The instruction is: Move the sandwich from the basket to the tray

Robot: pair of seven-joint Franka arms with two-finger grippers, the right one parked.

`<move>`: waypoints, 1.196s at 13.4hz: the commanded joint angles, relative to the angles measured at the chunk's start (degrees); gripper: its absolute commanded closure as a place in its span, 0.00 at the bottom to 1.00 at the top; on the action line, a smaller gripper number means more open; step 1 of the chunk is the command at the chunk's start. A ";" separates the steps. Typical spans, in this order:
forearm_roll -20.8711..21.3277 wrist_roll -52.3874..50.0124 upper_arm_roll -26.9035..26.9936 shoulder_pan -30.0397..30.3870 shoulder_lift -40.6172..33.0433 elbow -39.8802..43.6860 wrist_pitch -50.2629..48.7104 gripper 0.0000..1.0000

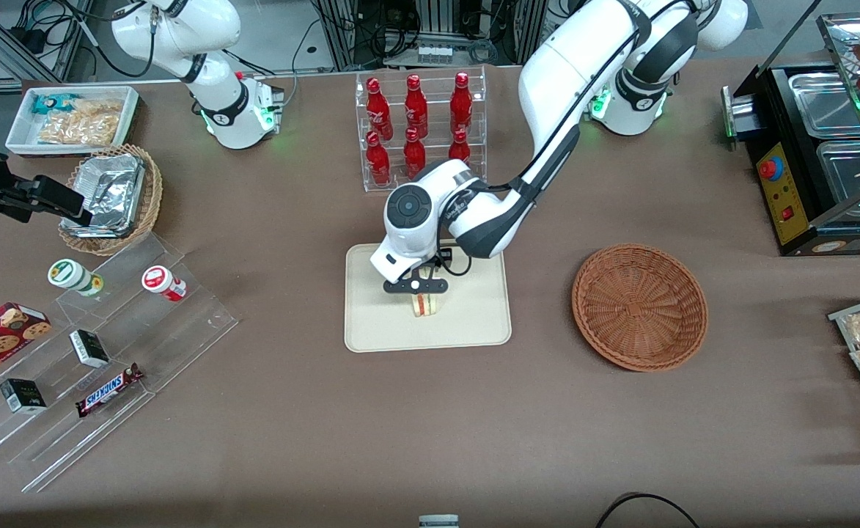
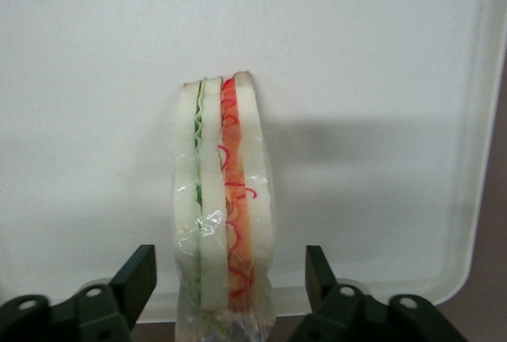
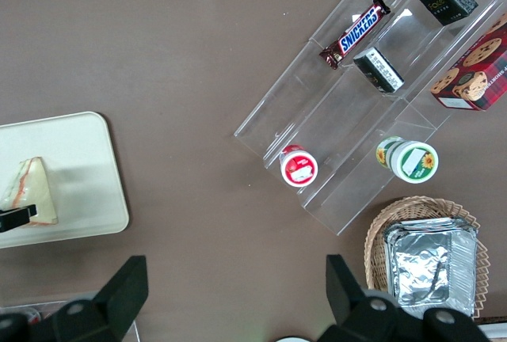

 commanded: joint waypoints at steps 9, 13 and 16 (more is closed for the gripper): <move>0.43 -10.40 1.09 16.09 -33.02 -12.17 -23.16 0.00; 0.17 -1.65 1.09 27.08 -43.84 -20.51 -25.47 0.00; -0.61 7.76 1.09 32.89 -47.80 -22.02 -29.49 0.00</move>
